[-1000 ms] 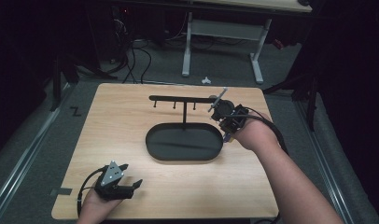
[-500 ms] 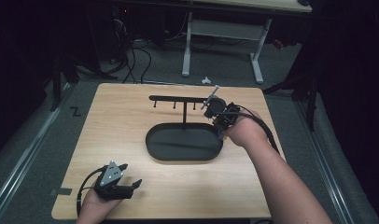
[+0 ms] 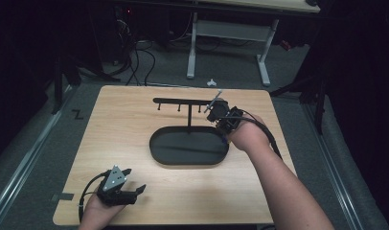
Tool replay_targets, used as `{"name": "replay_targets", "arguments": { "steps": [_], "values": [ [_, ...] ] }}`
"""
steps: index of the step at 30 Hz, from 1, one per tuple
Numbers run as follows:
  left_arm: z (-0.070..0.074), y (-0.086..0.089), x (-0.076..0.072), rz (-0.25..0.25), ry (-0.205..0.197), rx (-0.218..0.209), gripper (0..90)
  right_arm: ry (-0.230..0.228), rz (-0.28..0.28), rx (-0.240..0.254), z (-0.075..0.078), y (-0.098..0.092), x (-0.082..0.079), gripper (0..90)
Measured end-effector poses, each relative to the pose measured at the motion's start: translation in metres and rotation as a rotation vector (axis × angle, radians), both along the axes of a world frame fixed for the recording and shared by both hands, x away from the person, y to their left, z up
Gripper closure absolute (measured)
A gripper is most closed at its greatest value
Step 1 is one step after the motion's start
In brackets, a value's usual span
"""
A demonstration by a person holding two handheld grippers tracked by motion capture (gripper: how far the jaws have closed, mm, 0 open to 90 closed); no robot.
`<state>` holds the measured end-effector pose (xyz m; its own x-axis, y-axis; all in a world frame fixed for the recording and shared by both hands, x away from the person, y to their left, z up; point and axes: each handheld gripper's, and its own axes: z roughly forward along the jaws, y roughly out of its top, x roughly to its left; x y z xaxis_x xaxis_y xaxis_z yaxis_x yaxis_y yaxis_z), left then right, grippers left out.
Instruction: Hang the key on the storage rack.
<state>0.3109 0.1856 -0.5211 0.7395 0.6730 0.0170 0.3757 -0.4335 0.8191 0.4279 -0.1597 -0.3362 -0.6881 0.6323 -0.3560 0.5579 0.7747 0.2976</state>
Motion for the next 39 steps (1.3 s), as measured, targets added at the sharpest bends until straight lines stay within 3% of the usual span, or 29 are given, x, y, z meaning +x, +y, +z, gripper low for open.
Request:
{"name": "replay_targets", "arguments": {
  "steps": [15,23,27,39],
  "values": [
    [0.000,0.003,-0.001,-0.003,0.009,0.000,20.8,0.014,-0.018,0.004,-0.027,0.007,0.016,85.3],
    [-0.001,0.005,-0.002,0.006,0.004,-0.006,20.8,0.006,-0.025,0.014,-0.032,0.009,0.023,85.2],
    [-0.001,0.005,-0.002,0.004,0.006,-0.003,20.8,0.011,-0.046,0.037,-0.030,0.008,0.020,74.8],
    [-0.001,0.001,0.000,-0.004,0.006,0.007,20.8,-0.013,-0.099,0.126,-0.023,-0.018,-0.002,68.3]
  ]
}}
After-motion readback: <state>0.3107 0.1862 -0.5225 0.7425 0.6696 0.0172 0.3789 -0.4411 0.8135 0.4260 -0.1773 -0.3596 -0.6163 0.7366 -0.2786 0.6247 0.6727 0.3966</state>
